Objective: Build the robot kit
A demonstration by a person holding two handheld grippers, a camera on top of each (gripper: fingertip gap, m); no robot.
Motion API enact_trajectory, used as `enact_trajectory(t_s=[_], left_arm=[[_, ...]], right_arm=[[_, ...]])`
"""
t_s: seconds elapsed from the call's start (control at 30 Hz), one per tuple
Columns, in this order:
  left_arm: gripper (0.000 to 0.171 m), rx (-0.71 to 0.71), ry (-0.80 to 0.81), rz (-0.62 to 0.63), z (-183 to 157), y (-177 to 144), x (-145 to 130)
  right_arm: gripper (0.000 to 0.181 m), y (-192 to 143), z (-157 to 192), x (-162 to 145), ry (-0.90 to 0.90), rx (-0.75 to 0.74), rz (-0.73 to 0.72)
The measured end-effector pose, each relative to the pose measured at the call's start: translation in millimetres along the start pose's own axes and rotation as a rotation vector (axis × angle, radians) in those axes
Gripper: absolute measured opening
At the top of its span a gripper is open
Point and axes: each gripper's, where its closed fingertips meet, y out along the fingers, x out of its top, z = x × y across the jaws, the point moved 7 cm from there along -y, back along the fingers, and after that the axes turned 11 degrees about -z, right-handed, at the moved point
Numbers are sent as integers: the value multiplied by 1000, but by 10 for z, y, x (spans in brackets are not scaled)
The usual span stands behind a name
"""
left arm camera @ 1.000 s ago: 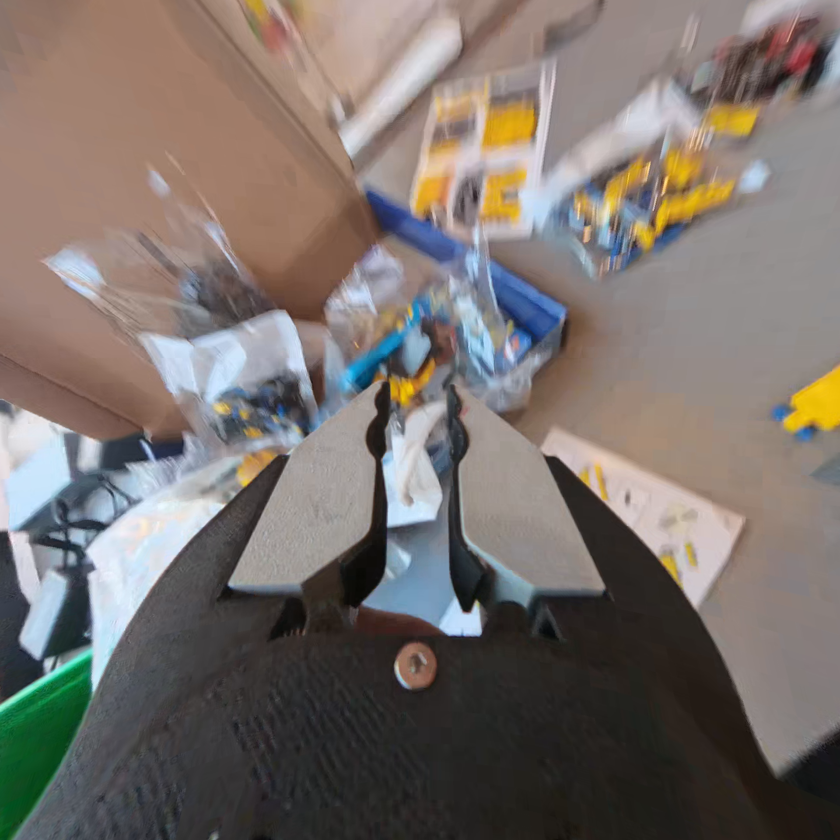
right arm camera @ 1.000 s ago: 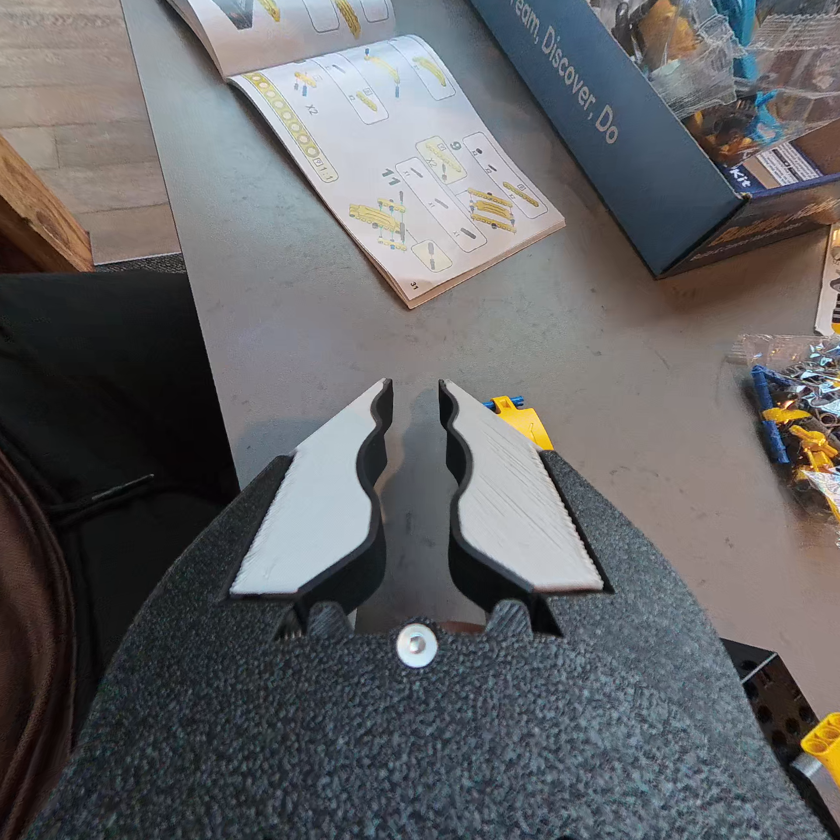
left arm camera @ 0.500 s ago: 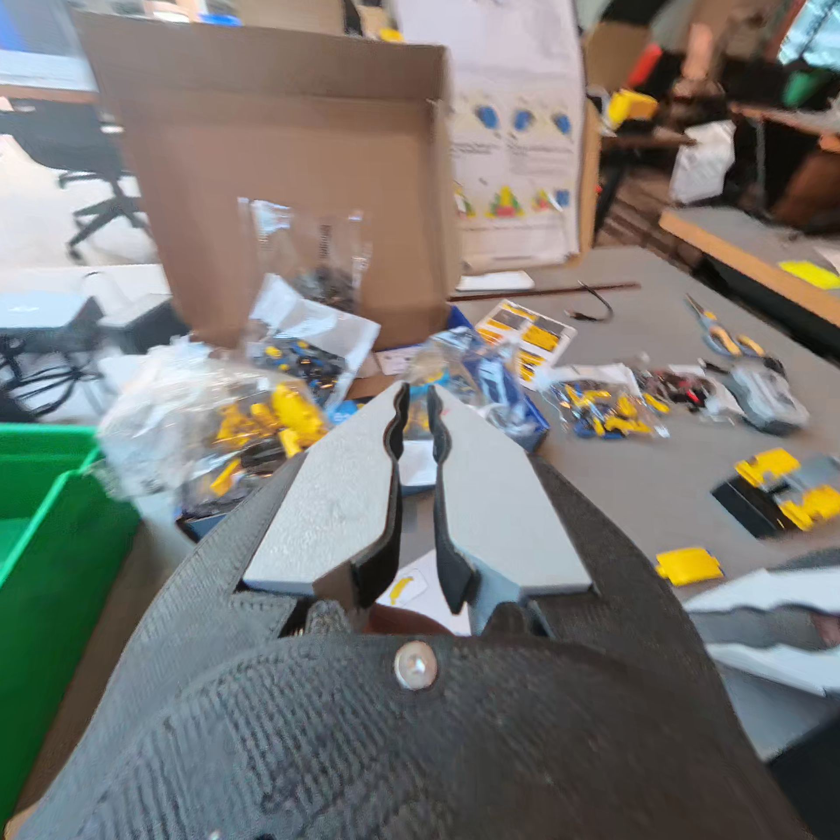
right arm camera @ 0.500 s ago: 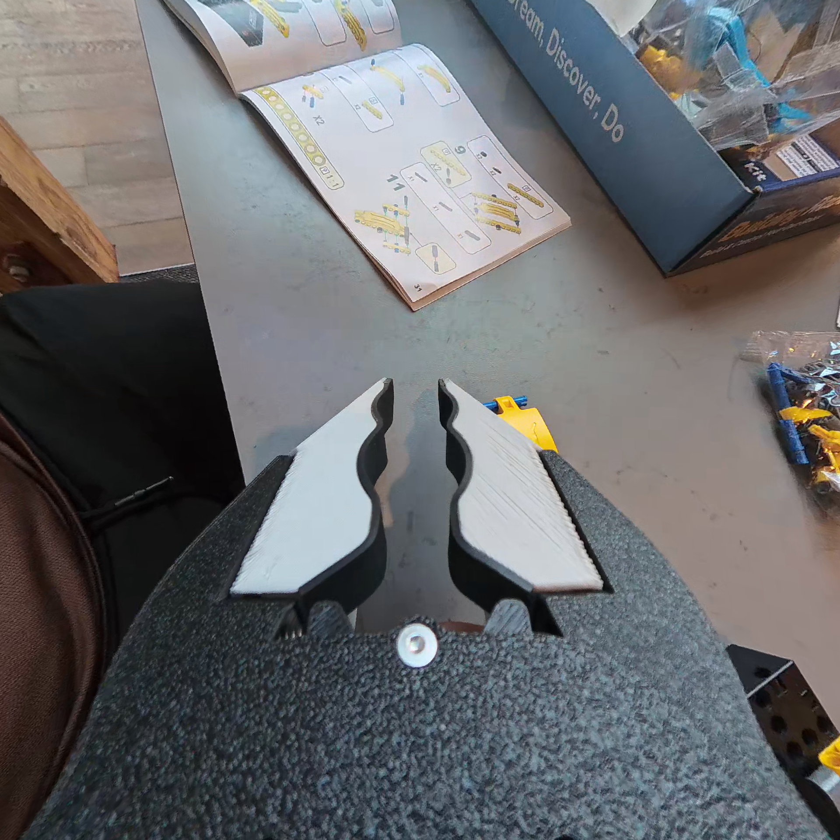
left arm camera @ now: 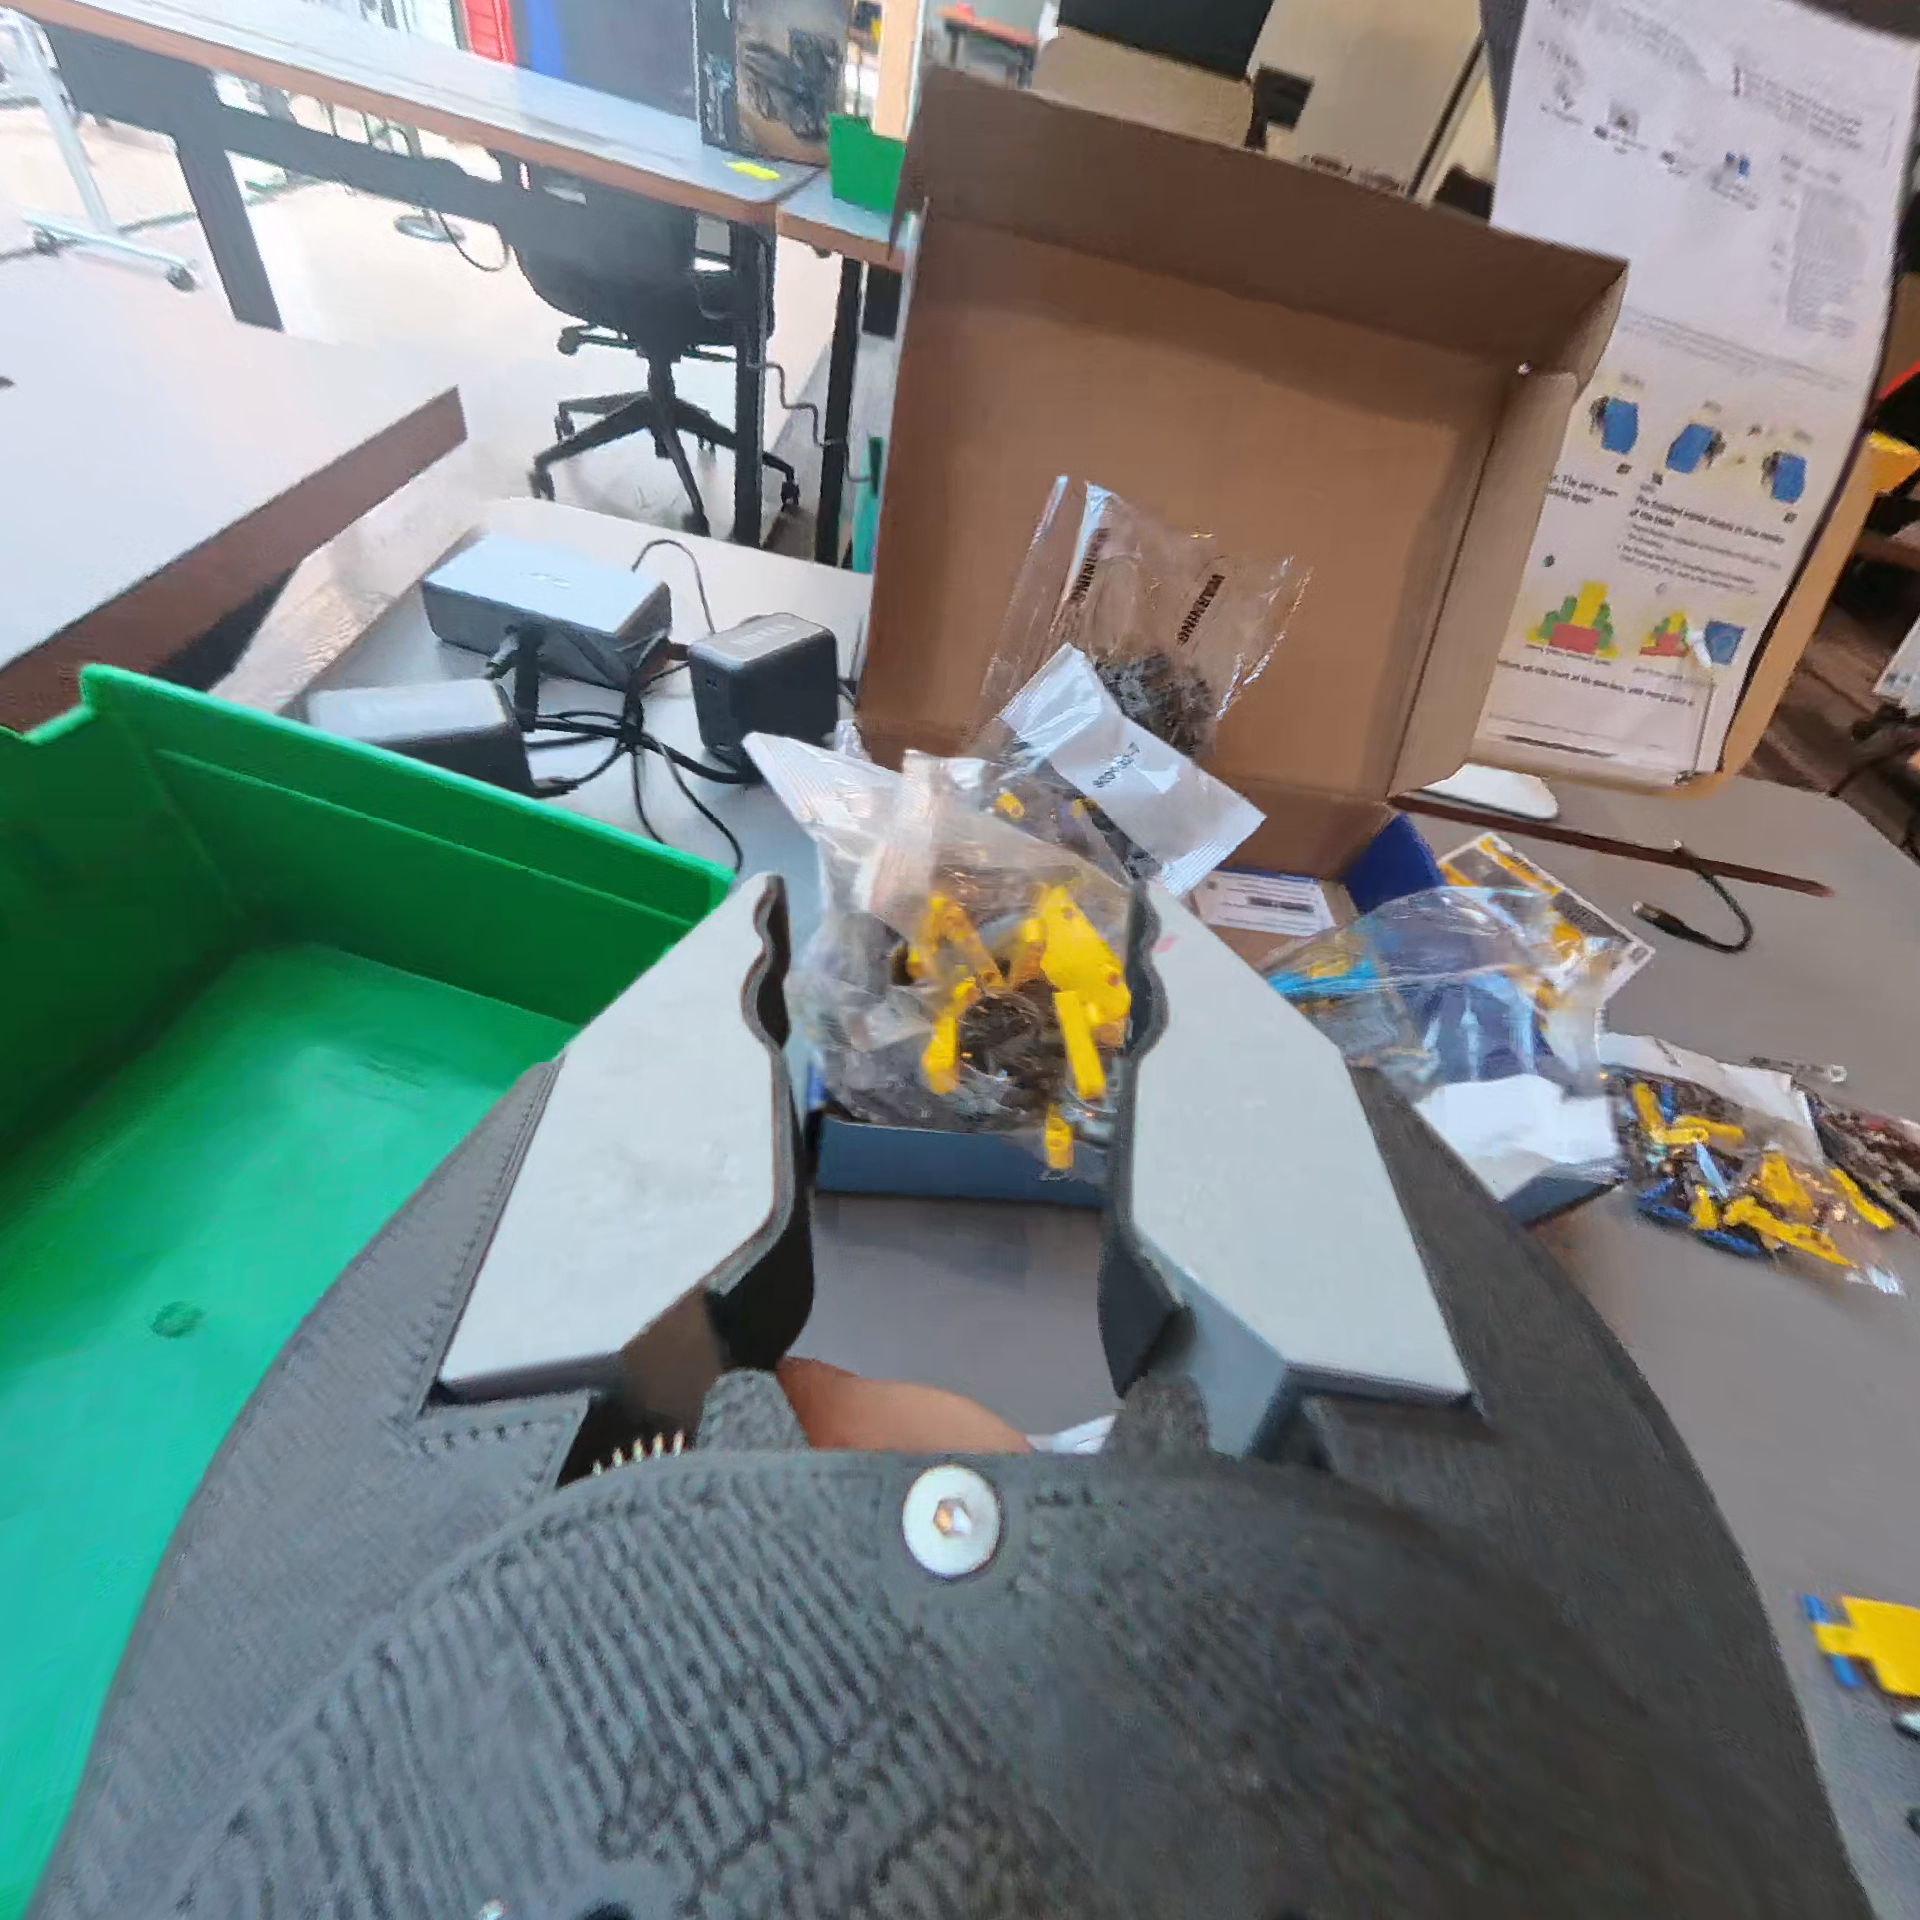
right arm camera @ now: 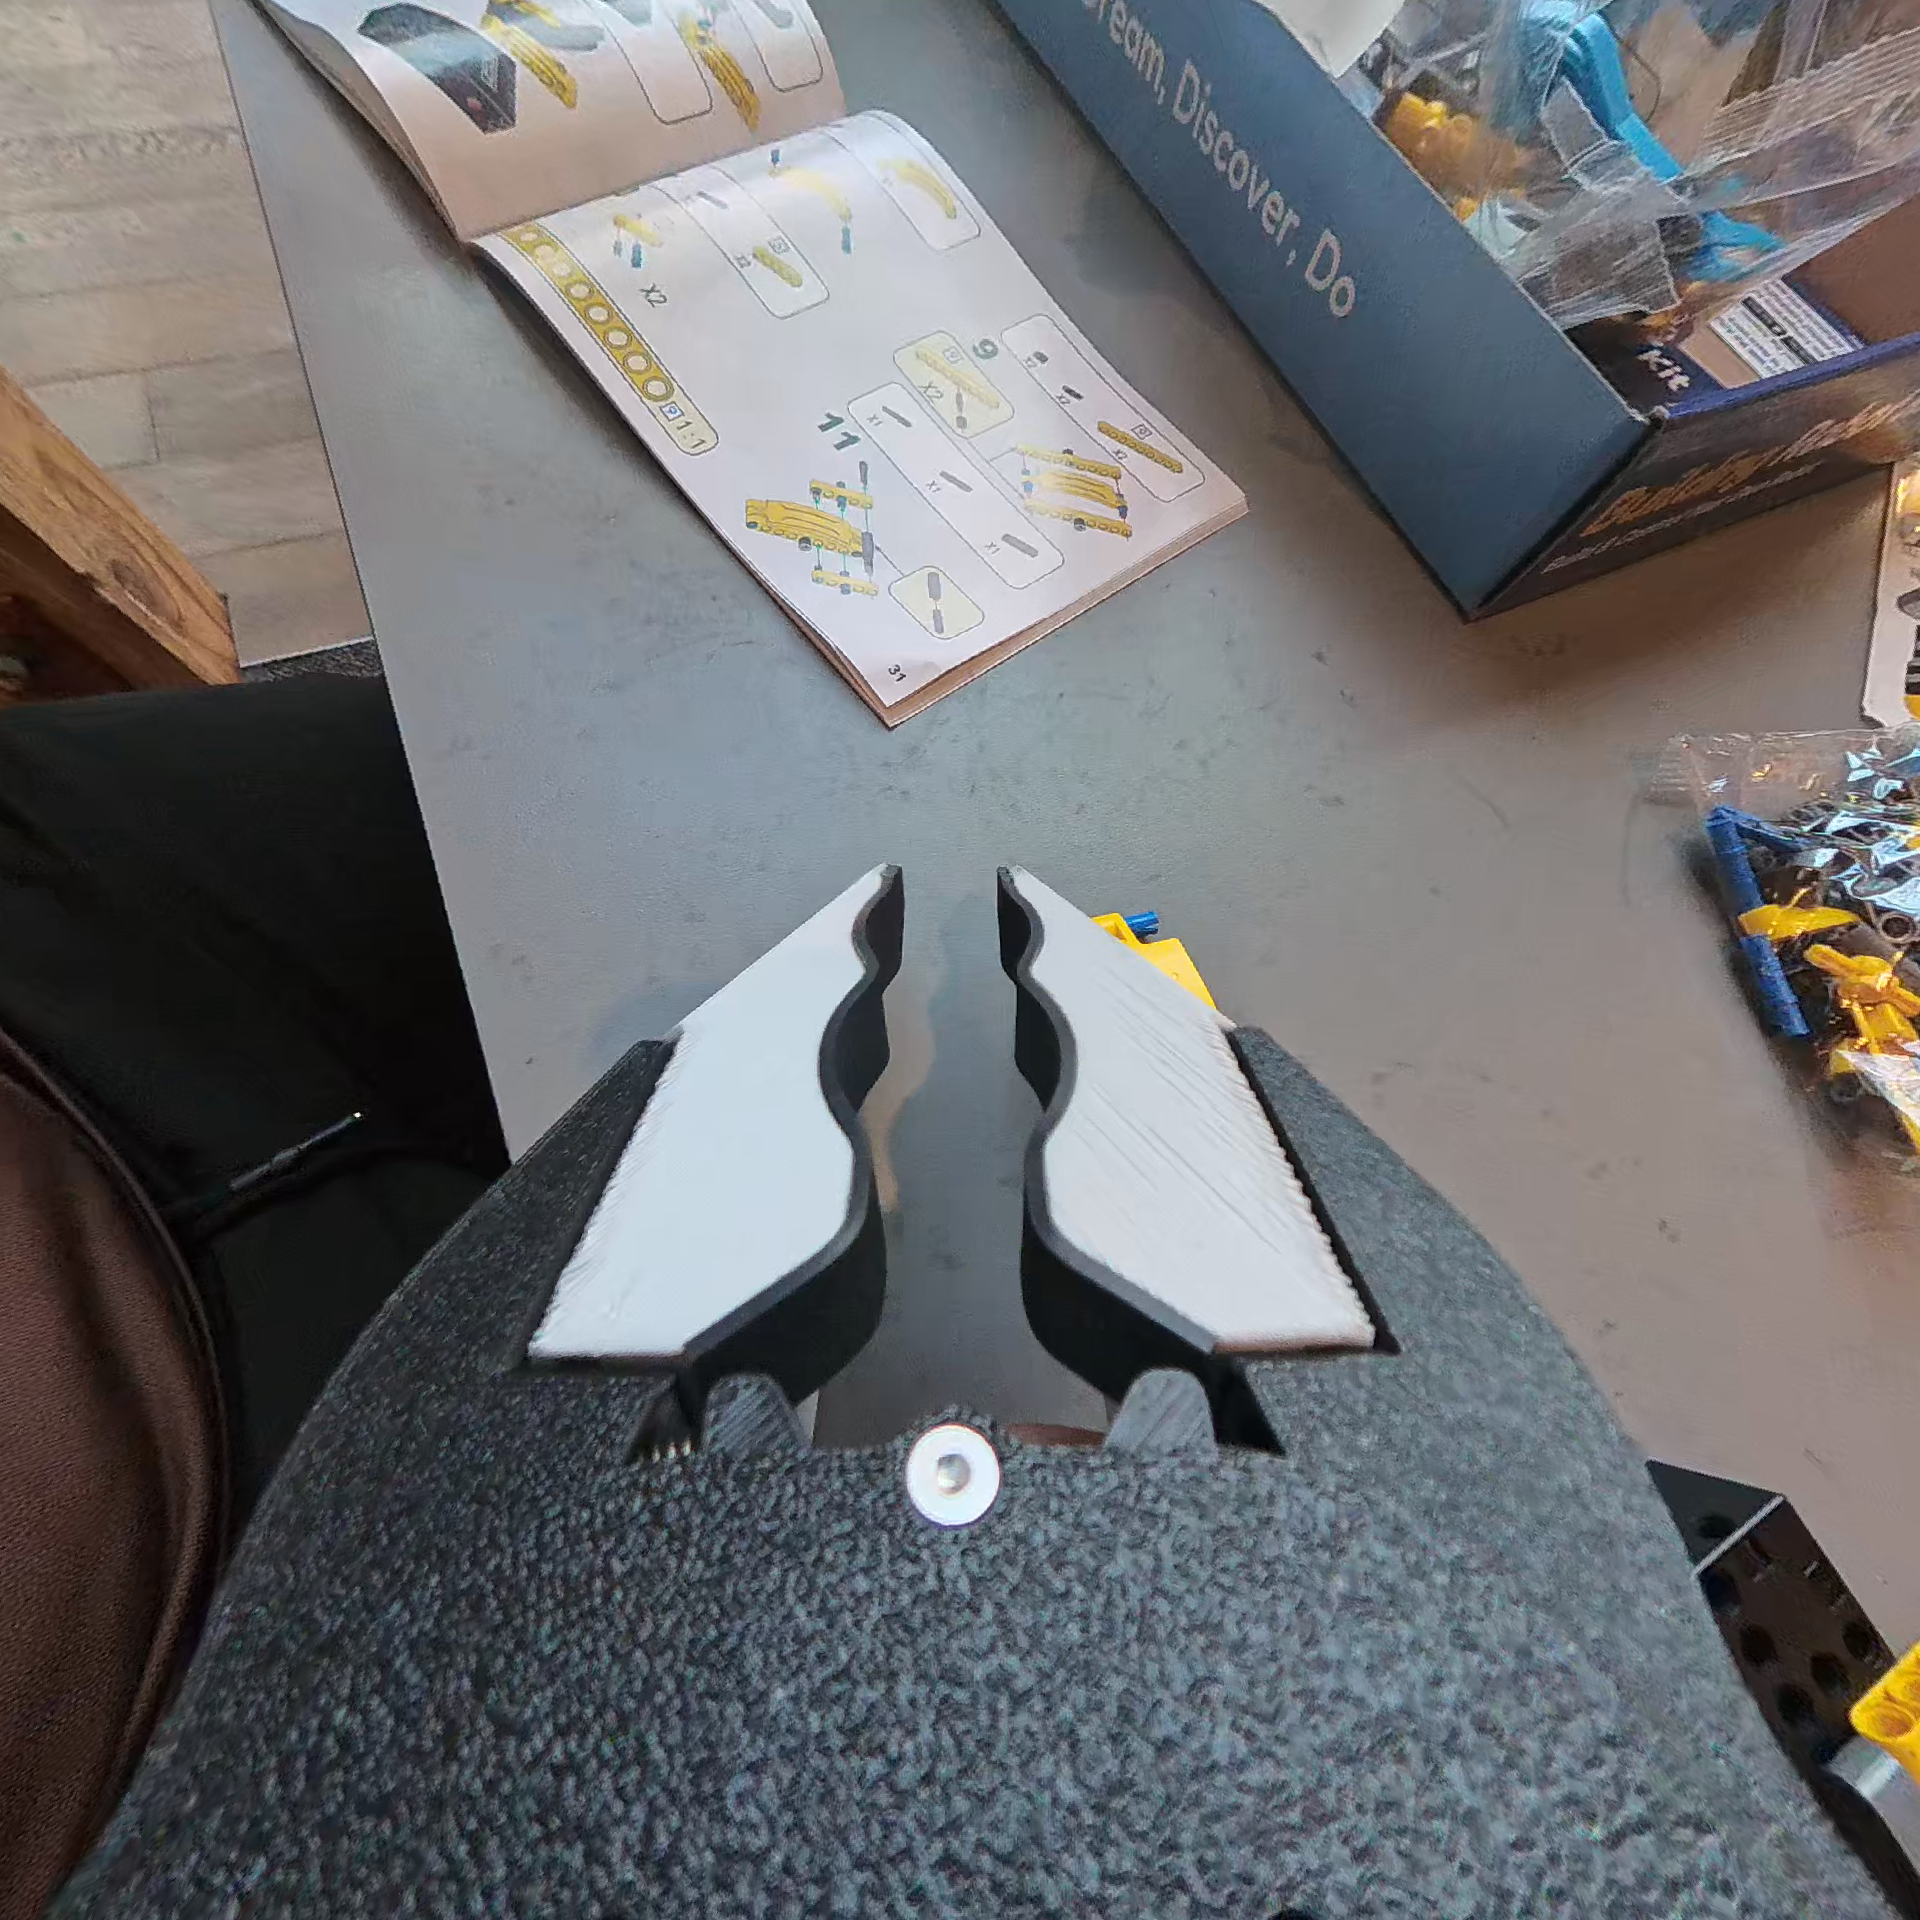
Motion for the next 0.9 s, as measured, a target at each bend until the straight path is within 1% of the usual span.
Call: enact_trajectory(t_s=[0.03,0.1,0.17,0.2,0.3,0.33,0.4,0.43,0.5,0.57,0.63,0.73,0.8,0.9], left_arm=[[65,6,27,29,84,29,48],[58,-13,47,132,218,82,58],[53,-109,29,240,252,100,-23],[54,-137,29,279,269,111,-76],[54,-205,36,333,250,234,-218],[51,-242,42,370,205,289,-264],[25,-264,86,423,105,391,-309],[17,-267,129,438,42,437,-313],[12,-243,219,454,-74,525,-282],[6,-268,273,447,-239,568,-217],[7,-306,293,442,-408,583,-167],[34,-363,304,453,-596,572,-122],[35,-371,343,457,-639,563,-117],[41,-303,385,470,-582,558,-116]], right_arm=[[17,4,1,-2,-1,-1,3],[16,9,0,-6,1,0,9],[16,12,-3,-5,2,1,8],[16,13,-4,-4,2,0,8],[16,15,0,-6,-1,2,10],[16,17,3,-7,-2,4,11],[16,22,5,-7,-3,8,13],[15,21,5,-6,-2,8,12],[15,16,6,-3,-4,9,7],[16,12,10,0,-6,10,2],[16,7,15,3,-10,12,-2],[16,2,28,6,-18,20,-7],[16,-2,37,8,-24,25,-10],[16,-6,48,10,-30,34,-13]])
